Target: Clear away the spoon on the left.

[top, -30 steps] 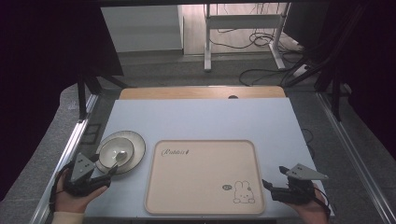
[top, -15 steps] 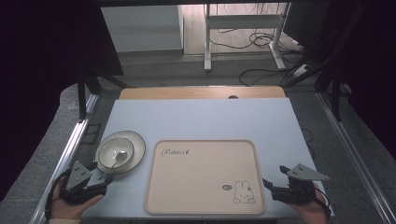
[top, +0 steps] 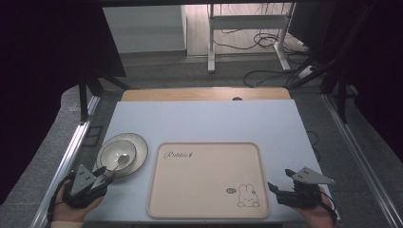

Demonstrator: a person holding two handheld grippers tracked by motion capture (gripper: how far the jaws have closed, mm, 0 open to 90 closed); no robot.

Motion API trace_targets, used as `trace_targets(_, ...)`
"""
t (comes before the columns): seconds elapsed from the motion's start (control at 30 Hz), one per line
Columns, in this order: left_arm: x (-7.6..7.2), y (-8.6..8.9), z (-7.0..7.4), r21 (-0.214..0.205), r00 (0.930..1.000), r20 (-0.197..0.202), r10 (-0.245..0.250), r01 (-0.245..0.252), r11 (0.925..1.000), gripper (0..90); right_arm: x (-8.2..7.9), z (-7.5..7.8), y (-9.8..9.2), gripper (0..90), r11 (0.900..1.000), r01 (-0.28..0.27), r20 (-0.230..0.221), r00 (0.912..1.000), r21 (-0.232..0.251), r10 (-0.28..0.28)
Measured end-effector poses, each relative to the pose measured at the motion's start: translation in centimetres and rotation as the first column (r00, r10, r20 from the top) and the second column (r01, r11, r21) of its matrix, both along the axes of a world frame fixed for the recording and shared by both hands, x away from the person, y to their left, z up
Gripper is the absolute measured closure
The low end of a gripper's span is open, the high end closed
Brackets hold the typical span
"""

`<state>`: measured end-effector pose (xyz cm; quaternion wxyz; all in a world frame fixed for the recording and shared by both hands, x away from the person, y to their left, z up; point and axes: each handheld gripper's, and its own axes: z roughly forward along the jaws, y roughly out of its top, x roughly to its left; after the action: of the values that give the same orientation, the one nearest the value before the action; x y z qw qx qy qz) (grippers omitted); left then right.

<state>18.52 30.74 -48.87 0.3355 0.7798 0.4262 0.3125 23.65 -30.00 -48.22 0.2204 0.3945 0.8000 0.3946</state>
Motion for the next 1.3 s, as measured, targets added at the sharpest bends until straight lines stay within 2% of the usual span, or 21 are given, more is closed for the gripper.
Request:
trace_targets(0.2,0.0,-0.1,0.1,0.009,1.0000,0.005,-0.001,0.001,1.0000,74.1,0.0,0.0,0.0,20.5,1.0000,0.002,-0.001,1.0000,-0.006,-0.002)
trace_targets(0.53,-0.1,0.1,0.2,0.012,0.9998,0.016,0.010,-0.010,0.9999,81.7,0.0,0.0,0.0,20.4,0.9999,0.007,0.002,1.0000,-0.010,-0.007)
trace_targets(0.63,-0.1,0.1,0.3,-0.001,0.9997,0.021,0.012,-0.011,0.9999,84.2,0.0,0.0,0.1,20.4,0.9999,0.006,0.003,1.0000,-0.014,-0.006)
trace_targets(0.93,-0.1,0.1,0.7,-0.015,0.9982,0.043,0.041,-0.040,0.9991,89.2,-0.1,0.0,0.1,20.2,0.9999,0.002,0.007,1.0000,-0.017,-0.001)
trace_targets(1.3,-0.3,0.2,1.1,-0.040,0.9954,0.069,0.066,-0.063,0.9972,89.5,-0.2,0.1,0.2,20.1,0.9997,-0.010,0.014,0.9998,-0.022,0.010)
